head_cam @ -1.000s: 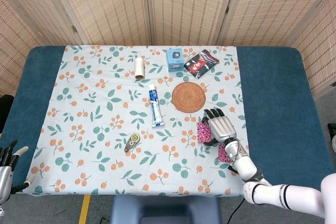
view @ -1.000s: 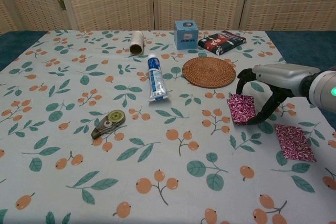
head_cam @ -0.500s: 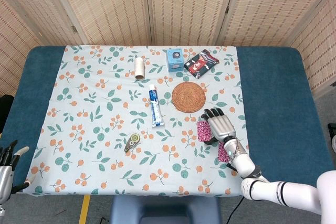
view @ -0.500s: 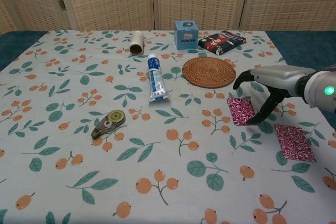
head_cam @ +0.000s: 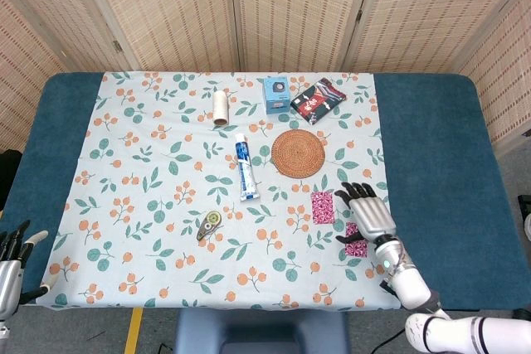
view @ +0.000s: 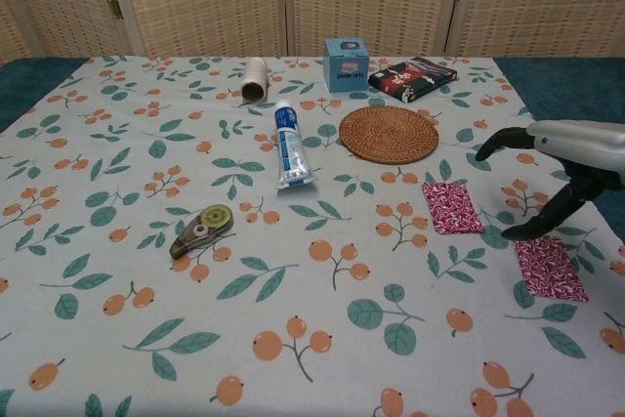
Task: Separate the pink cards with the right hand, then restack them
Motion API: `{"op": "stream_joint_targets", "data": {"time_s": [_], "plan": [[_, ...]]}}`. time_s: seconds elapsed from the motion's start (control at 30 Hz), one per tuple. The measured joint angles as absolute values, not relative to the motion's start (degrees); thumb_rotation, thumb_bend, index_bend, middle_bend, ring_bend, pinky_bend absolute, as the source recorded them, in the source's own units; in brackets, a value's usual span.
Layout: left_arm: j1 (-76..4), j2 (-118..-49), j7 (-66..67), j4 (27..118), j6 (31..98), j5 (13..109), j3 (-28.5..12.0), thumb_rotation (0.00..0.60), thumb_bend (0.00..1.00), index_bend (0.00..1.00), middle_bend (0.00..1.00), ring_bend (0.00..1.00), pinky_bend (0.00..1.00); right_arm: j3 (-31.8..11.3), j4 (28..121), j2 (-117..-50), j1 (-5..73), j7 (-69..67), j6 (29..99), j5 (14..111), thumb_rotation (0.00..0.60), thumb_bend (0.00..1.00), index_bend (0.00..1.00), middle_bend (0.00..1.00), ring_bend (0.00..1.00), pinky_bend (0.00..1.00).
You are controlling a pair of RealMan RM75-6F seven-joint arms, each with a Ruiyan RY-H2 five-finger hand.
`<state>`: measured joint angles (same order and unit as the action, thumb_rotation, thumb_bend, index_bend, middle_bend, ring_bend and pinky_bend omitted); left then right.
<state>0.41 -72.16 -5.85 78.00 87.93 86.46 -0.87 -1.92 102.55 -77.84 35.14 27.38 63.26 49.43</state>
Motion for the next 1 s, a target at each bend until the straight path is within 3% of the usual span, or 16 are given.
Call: {"op": "stream_joint_targets", "data": {"time_s": [0.27,1.0], "plan": [[0.0,-72.5,-6.1,77.6,87.6,86.9,-0.7,0.600,0.26,0.24,0.06,0.12,0.00,2.8,105.4,-75.4,29.3,25.1,66.2,52.8,0.483,0.18,0.15,0.08,0.00,0.00],[0.3,-73.1,-6.8,76.6,87.5,86.8,-0.3,0.600,0.26,0.24,0.06,0.12,0.00,1.9,100.6,-79.2,29.7,30.1,62.0,48.3,0.485,0.18,0.20,0.09,0.00,0.00]]}}
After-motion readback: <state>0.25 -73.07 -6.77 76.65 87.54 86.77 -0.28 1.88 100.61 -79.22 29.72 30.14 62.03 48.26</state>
